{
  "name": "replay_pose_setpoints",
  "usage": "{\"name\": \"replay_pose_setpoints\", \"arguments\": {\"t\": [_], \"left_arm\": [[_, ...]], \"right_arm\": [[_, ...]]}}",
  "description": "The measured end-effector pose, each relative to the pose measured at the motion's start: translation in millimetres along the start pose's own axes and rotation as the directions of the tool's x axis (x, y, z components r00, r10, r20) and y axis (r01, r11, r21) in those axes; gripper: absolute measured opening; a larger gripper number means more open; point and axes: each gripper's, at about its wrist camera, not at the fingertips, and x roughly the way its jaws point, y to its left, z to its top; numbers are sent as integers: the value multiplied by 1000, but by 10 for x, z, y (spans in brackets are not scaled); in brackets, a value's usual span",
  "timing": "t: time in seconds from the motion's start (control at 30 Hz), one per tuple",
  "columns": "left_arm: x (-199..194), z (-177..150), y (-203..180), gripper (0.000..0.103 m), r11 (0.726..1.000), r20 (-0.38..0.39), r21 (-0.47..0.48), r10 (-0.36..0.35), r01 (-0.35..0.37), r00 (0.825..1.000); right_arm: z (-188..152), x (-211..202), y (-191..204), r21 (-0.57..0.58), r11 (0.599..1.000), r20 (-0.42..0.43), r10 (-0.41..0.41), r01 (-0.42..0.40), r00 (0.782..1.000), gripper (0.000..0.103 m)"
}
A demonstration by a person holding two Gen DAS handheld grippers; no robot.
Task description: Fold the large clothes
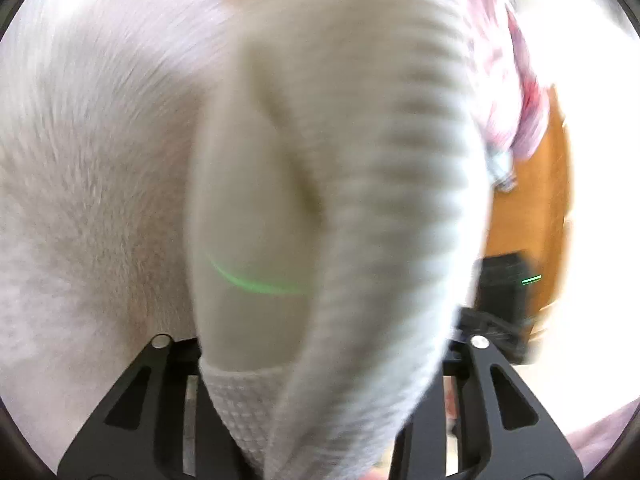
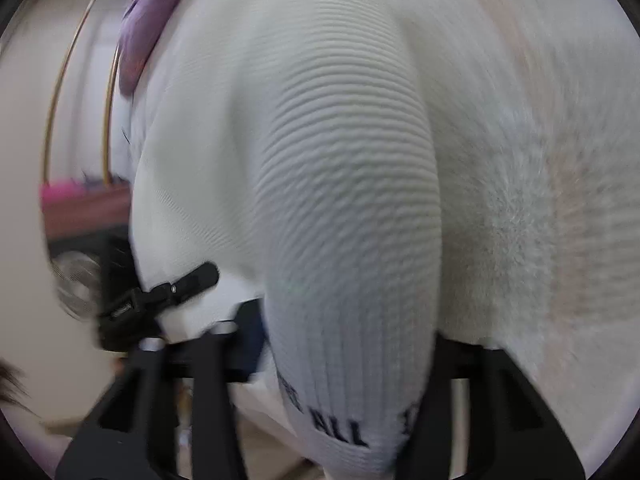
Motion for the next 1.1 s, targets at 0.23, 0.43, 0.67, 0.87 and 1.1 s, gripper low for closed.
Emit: {"name": "replay_pose_setpoints", "arguments": {"t": [0.23,0.43,0.67,0.87,1.1], "left_arm": [[-405,-73,-786,29,983,27,70,166,-168,986],[-715,-334,-1605,29,967,39,144,209,-212,977],[-850,-855,-2626,30,923,82,277,253,-266,964],[-409,-1148,-3501,30,875,97,408,243,-262,965],[707,-1376,-4700,30,807,70,544,231,-232,970]], "right_arm": [[-201,-580,505,-35,999,45,-10,12,999,26],[-517,-1366,715,-40,999,90,23,-19,996,26],[-745,-2199,739,-35,998,233,56,-49,971,26],[-903,-3054,386,-8,999,384,31,-31,923,26],[-932,-4054,-585,28,1000,488,-13,-1,873,26]]}}
